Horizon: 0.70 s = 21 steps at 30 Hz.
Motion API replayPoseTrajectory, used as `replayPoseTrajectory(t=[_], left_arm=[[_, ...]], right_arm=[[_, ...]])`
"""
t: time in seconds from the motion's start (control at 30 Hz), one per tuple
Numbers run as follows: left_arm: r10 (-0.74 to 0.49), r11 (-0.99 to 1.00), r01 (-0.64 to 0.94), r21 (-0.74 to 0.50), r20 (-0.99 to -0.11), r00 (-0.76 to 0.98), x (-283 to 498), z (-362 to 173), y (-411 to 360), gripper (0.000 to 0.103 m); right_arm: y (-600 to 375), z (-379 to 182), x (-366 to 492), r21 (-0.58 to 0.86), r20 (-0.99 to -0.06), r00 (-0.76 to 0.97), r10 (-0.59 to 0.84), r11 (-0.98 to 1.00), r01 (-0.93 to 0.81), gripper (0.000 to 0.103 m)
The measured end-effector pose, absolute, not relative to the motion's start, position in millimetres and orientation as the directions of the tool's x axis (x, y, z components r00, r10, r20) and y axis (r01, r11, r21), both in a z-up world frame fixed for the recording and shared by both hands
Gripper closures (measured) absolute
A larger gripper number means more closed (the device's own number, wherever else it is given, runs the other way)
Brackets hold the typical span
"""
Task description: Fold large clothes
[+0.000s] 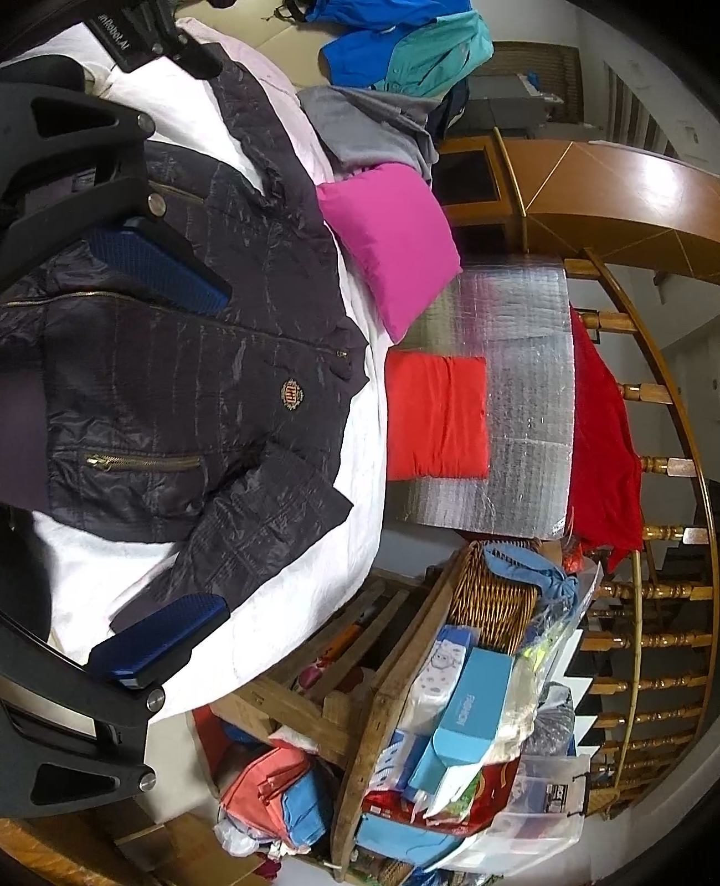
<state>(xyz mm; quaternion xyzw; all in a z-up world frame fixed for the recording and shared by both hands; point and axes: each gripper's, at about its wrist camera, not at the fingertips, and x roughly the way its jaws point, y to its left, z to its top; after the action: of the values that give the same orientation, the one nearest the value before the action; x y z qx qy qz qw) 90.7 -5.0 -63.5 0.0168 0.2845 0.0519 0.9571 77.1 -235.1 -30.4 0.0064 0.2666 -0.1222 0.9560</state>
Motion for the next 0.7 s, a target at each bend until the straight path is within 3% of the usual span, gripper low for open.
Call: replayPoseTrajectory(t=[0.7], left_arm=[[0.133,0.991,-0.125,0.054,-0.577,0.806,118.7,-77.9,4.7,0.0]], right_arm=[[-229.1,-46.0,112.9,-0.06,-0.546,0.812,-0.206,0.976,0.208,0.0]])
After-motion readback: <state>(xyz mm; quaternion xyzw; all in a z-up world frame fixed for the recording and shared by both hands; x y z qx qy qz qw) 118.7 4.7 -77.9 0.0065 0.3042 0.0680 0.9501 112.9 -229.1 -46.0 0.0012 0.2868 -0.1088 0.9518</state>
